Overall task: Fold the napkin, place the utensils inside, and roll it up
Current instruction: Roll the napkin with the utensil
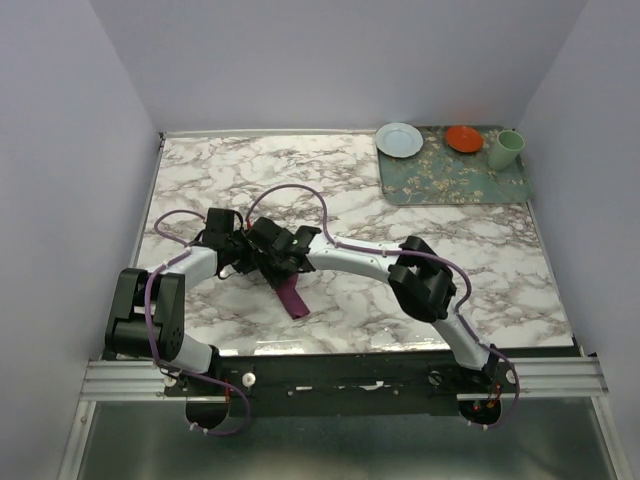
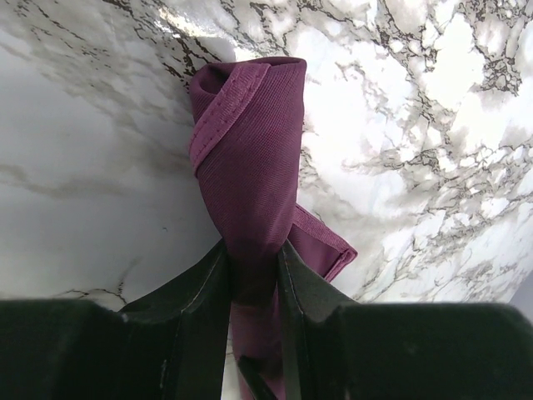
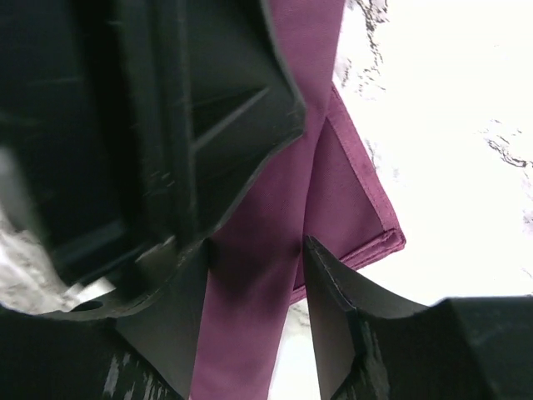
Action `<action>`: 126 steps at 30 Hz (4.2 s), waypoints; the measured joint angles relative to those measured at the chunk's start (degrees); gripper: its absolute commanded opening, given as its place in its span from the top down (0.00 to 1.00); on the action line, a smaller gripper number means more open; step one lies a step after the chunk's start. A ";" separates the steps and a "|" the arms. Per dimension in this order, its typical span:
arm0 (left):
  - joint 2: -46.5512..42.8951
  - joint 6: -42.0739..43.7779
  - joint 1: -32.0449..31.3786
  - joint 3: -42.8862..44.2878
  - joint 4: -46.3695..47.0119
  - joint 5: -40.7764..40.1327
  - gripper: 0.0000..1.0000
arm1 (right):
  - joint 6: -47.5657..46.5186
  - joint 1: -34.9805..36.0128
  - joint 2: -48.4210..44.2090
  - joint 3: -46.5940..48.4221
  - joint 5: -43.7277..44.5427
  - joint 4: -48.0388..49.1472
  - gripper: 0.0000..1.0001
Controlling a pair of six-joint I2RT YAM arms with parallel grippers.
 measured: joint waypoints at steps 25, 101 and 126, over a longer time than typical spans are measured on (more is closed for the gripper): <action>-0.57 -0.66 -0.07 -0.76 0.44 -0.28 0.67 | 0.02 1.92 1.40 2.03 5.22 -4.42 0.43; -1.01 1.95 -2.08 0.92 -2.12 -0.20 0.56 | 5.07 -19.80 7.61 -3.85 -56.04 8.74 0.45; -1.46 0.90 -1.84 -0.02 -0.63 -0.79 0.57 | -1.20 -0.85 1.90 5.75 0.72 -8.31 0.37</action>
